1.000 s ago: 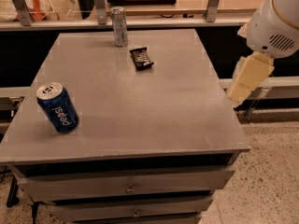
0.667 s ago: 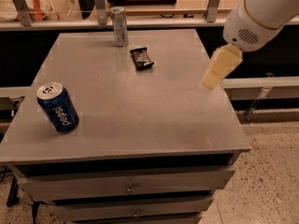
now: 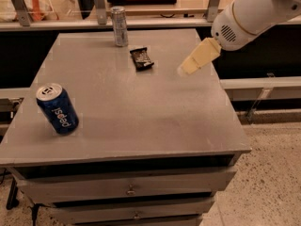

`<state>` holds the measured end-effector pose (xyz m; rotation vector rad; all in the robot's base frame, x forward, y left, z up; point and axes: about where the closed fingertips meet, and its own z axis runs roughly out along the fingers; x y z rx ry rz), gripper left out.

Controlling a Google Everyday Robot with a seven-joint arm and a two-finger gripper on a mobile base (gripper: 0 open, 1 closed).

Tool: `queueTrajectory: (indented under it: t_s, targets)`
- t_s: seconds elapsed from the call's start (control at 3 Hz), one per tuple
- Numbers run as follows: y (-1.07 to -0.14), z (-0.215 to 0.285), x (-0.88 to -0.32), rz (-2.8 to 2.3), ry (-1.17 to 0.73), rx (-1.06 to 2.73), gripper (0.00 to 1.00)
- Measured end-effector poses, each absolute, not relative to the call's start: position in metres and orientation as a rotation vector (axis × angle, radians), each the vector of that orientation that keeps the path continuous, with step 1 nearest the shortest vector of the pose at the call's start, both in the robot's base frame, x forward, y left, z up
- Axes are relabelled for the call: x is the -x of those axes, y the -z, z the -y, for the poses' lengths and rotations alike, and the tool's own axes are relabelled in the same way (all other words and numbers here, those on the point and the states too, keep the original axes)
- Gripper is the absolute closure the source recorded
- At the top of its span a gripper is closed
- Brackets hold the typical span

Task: Move rxbar chocolate near pepsi can

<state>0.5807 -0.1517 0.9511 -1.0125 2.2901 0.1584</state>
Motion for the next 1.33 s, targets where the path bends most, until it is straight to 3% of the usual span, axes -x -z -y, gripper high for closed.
queueTrajectory:
  t_s: [0.67, 1.33]
  targets:
    - [-0.942, 0.127, -0.591, -2.286, -0.159, 1.039, 0.0]
    - [-0.921, 0.048, -0.638, -2.222, -0.259, 1.044, 0.0]
